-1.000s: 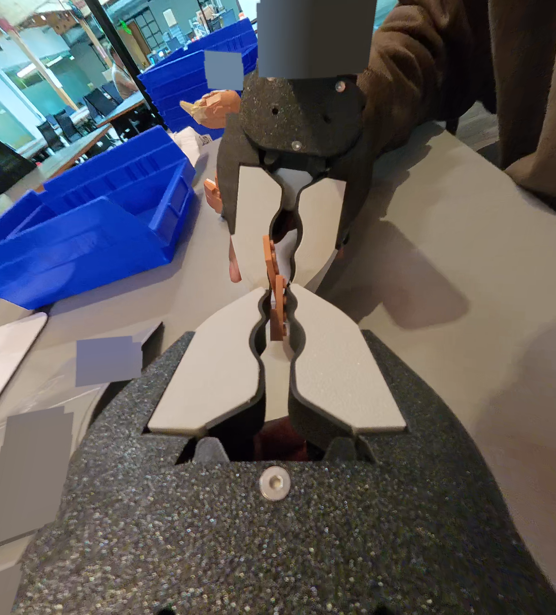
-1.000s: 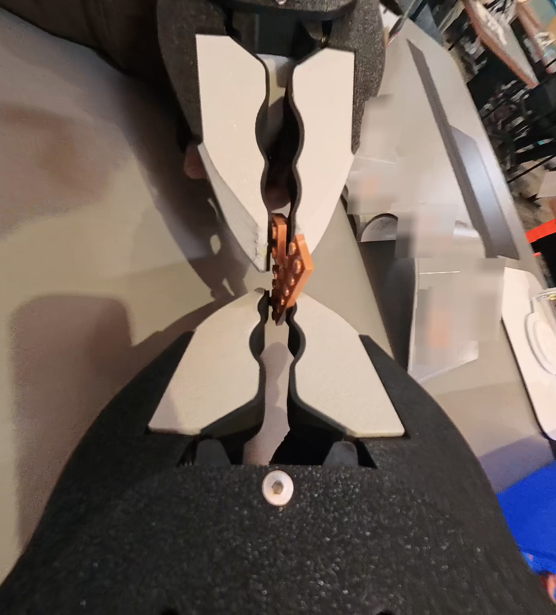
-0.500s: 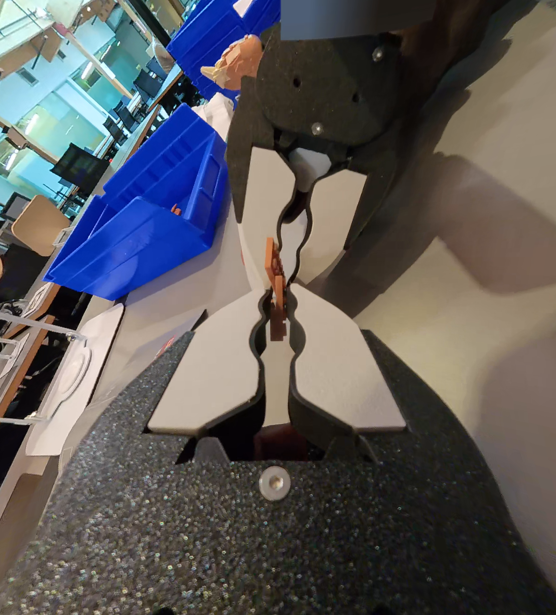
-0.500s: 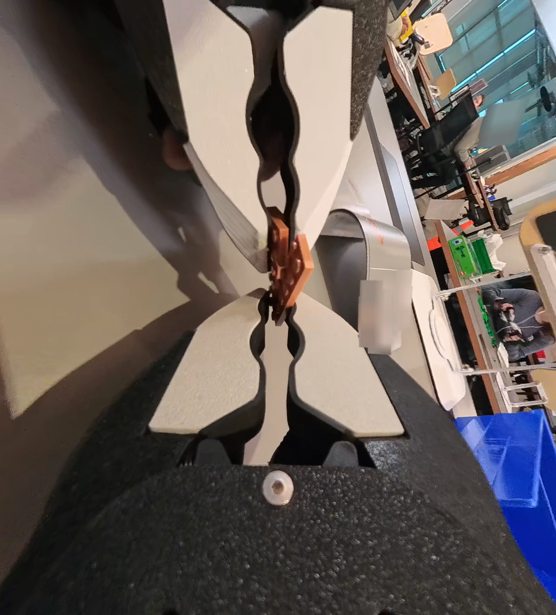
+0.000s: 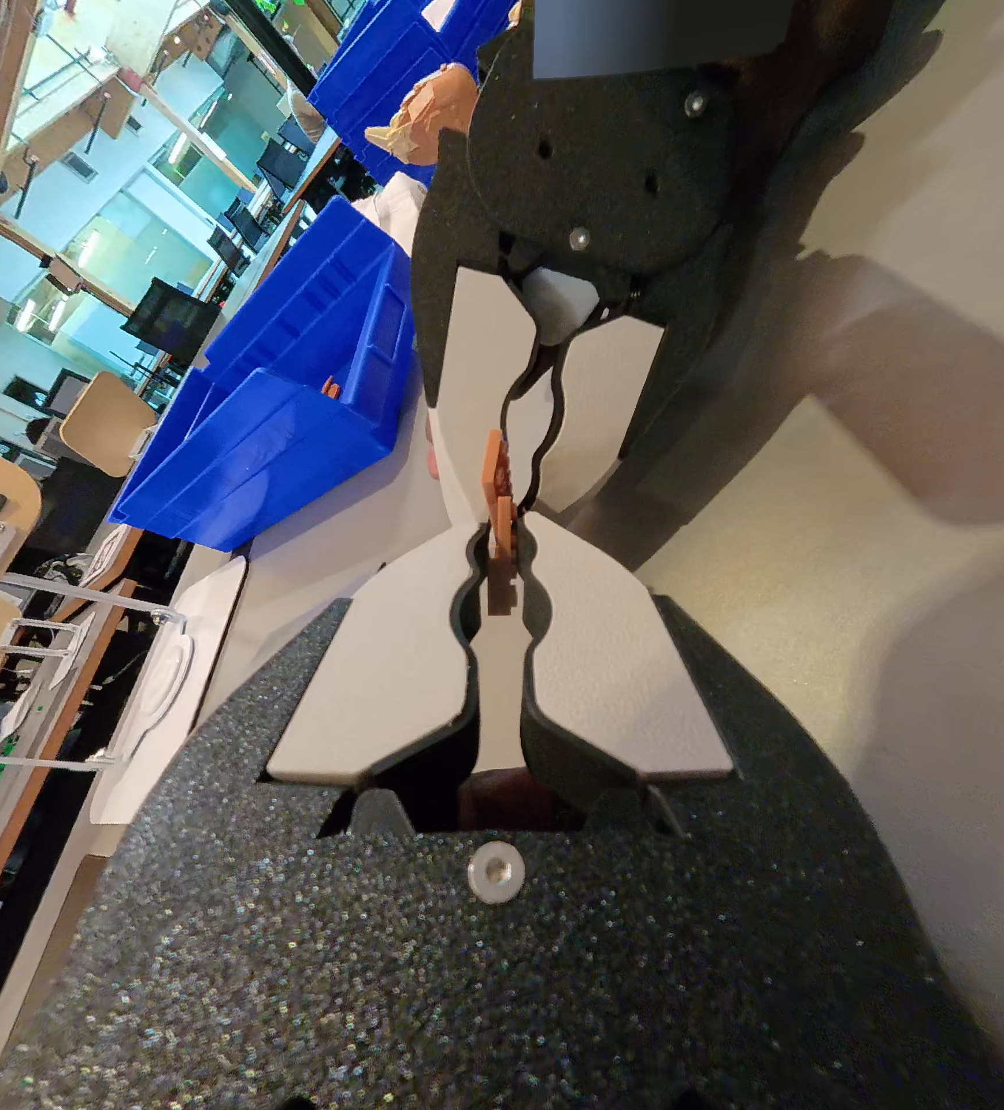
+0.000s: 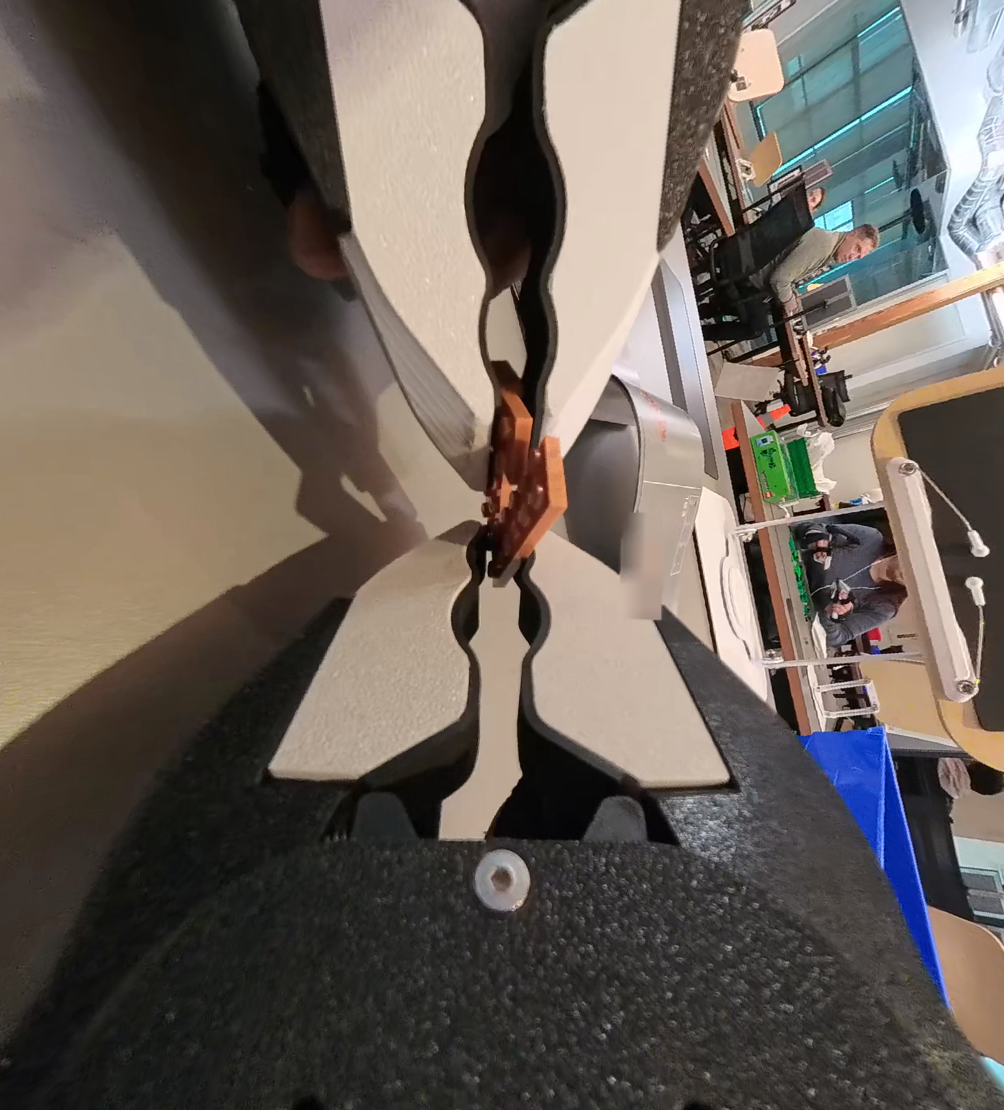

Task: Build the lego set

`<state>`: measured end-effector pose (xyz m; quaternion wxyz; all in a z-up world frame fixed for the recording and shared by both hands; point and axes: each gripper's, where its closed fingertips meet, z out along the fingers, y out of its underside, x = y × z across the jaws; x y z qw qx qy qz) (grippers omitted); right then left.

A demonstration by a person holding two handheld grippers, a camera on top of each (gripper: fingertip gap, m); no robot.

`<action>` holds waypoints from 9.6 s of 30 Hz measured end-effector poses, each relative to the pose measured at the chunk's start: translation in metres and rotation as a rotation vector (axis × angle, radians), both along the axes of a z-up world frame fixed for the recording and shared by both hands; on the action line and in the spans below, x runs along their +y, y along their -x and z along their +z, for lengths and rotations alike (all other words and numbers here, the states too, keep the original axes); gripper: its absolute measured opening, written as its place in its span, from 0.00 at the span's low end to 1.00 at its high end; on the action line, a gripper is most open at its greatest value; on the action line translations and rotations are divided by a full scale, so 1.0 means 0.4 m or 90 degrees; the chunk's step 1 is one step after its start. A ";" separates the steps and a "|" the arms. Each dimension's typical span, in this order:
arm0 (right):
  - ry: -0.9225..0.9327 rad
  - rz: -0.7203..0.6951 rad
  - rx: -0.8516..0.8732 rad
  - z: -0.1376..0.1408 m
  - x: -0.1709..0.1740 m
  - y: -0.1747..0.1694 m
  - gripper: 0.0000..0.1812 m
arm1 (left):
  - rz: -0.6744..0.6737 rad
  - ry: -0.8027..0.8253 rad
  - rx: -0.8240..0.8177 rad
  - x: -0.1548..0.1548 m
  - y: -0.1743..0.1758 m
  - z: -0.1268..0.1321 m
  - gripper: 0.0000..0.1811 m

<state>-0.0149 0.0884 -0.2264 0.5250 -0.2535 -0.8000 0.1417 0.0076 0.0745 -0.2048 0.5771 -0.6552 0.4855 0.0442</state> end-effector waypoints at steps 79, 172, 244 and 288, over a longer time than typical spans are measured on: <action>0.285 -0.179 0.066 0.072 0.071 0.032 0.03 | 0.332 0.124 -0.486 0.090 0.052 0.074 0.26; 0.787 0.097 -0.324 0.031 -0.123 -0.058 0.03 | -0.056 0.129 -0.368 0.004 -0.026 0.084 0.23; 0.704 0.079 -0.311 0.024 -0.118 -0.061 0.05 | -0.063 0.412 -0.615 0.005 -0.062 0.061 0.06; 0.130 0.165 0.149 0.142 -0.079 -0.024 0.32 | -0.140 0.479 -0.871 0.002 -0.043 0.133 0.06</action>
